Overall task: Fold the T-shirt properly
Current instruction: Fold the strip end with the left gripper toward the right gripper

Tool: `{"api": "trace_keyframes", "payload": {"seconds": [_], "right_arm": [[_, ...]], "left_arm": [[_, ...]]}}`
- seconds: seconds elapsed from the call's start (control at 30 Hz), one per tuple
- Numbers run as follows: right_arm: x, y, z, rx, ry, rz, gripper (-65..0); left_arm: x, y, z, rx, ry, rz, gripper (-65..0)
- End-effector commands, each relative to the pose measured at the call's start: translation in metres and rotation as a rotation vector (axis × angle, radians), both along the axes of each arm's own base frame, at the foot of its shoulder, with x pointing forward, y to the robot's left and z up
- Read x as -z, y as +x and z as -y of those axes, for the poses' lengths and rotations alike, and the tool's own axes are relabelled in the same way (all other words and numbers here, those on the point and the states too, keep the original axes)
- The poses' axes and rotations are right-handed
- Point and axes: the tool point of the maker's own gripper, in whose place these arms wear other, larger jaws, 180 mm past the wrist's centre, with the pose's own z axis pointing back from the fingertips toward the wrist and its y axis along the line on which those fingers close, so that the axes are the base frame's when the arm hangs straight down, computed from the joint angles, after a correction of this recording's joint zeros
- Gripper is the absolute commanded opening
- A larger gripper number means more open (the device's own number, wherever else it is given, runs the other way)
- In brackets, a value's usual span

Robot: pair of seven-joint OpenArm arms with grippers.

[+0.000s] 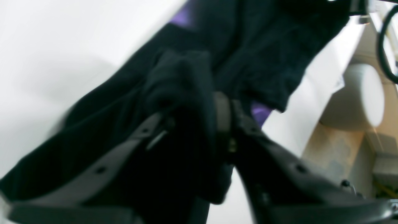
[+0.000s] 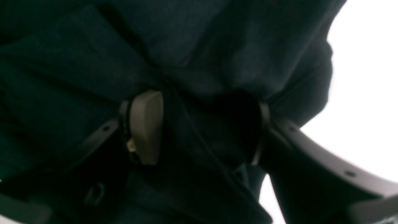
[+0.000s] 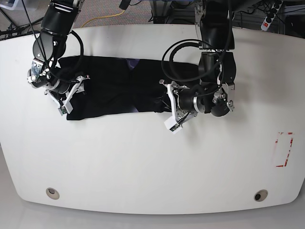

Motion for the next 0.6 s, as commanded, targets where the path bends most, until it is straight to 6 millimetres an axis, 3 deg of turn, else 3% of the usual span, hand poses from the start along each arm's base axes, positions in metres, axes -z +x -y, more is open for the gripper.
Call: {"api": "trace_keyframes", "payload": {"seconds": [0.0,0.3,0.43,0.57], "right_arm": [[-0.010,0.008,0.006,-0.001,-0.018,0.031,-29.2],[-0.010,0.008,0.006,-0.001,-0.018,0.032,-29.2],[-0.010,0.008,0.006,-0.001,-0.018,0.032,-29.2],[-0.010,0.008,0.006,-0.001,-0.018,0.032,-29.2]], "left_arm": [[-0.017,0.010,0.009,0.014,-0.032,0.054,-41.9],[-0.027,0.015,0.021,0.014,-0.082,0.103,-29.6],[-0.035,0.018,0.028,0.034,-0.089,0.130,-27.2],[-0.047,0.017,0.048,0.120,-0.072,0.175,-27.2]]}}
